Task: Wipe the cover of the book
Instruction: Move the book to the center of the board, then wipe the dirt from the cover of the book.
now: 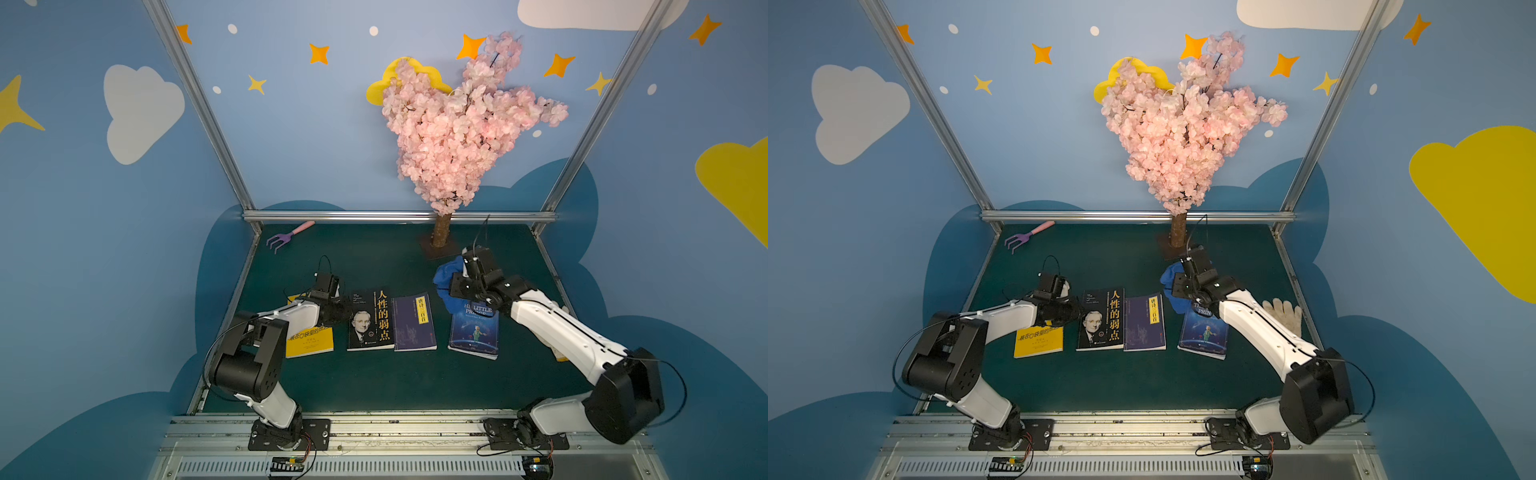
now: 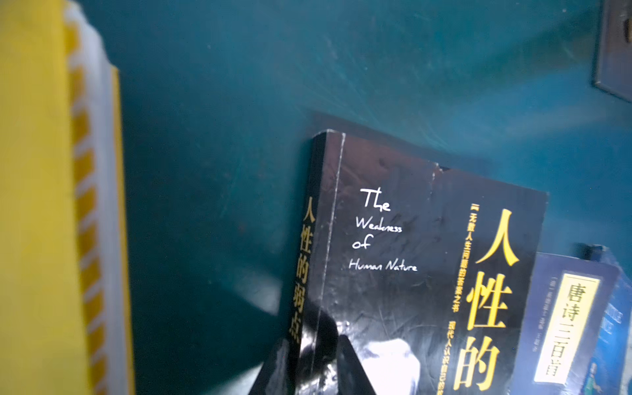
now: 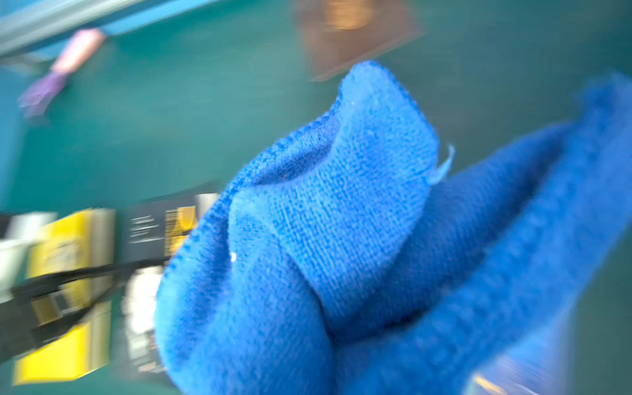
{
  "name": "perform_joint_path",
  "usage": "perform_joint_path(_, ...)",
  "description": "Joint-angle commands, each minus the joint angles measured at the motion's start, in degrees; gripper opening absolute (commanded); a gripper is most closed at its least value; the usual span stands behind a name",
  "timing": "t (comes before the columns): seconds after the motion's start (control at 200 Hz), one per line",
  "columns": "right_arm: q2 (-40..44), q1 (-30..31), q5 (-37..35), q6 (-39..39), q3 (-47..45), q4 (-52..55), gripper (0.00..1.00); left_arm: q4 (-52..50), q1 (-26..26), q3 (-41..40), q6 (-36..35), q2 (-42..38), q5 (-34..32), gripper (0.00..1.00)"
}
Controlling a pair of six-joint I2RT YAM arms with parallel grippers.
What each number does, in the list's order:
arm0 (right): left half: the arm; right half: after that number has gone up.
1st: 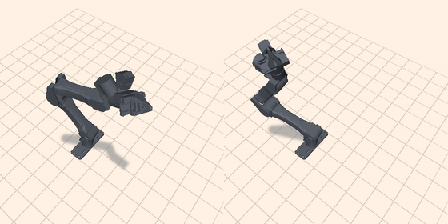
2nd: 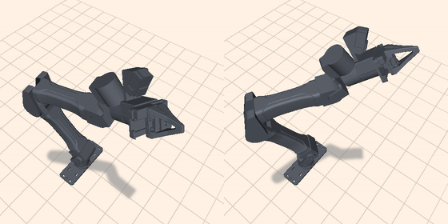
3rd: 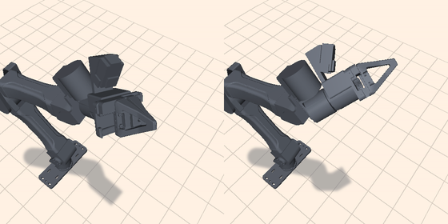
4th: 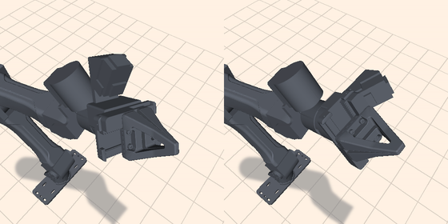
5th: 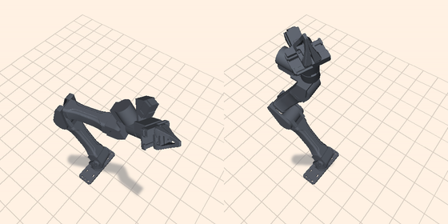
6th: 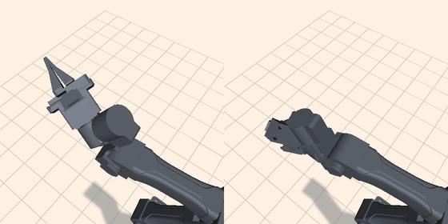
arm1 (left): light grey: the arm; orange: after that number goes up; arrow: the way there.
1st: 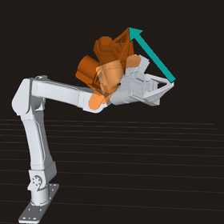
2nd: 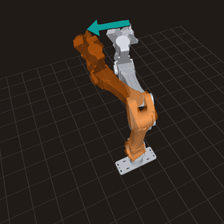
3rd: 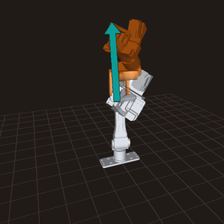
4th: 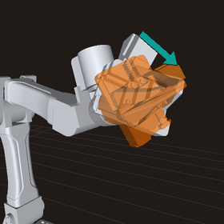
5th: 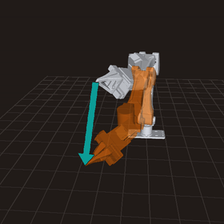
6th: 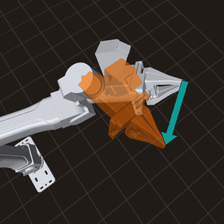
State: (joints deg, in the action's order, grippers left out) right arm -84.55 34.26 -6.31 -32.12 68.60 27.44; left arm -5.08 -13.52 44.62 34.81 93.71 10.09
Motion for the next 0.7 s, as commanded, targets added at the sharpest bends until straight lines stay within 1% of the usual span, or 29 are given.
perform_joint_path(0.0, -8.74, 4.72, 6.24, -2.98, 7.23, 4.74, 0.00, 1.81, -0.28, -1.68, 2.56, 0.59, 6.43, 0.25)
perform_joint_path(0.095, -15.33, 6.49, 7.79, -3.97, 14.87, 9.22, 0.00, 5.36, -0.28, -3.79, 5.17, 0.26, 10.22, 0.24)
perform_joint_path(0.19, -19.78, 6.59, 10.31, -4.79, 19.27, 12.07, 0.00, 7.79, -0.33, -5.54, 7.24, -0.54, 12.38, 0.24)
perform_joint_path(0.29, -22.84, 6.82, 13.36, -4.46, 21.62, 12.46, 0.00, 8.43, -0.57, -6.26, 7.65, -1.05, 11.79, 0.24)
perform_joint_path(0.365, -25.21, 7.32, 14.85, -3.91, 24.21, 13.42, 0.00, 6.73, -0.71, -5.36, 6.73, -0.51, 10.74, 0.24)
perform_joint_path(0.556, -33.51, 9.78, 13.17, -2.97, 31.90, 18.25, 0.00, 2.25, -0.98, -1.81, 3.84, 1.87, 8.57, 0.23)
perform_joint_path(0.611, -36.49, 10.12, 13.57, -2.96, 33.34, 19.32, 0.00, -0.04, -0.98, -0.25, 2.89, 2.42, 7.94, 0.23)
perform_joint_path(0.691, -40.45, 10.39, 14.22, -2.72, 35.11, 21.08, 0.00, -0.35, -1.01, -0.01, 2.26, 2.44, 7.09, 0.24)
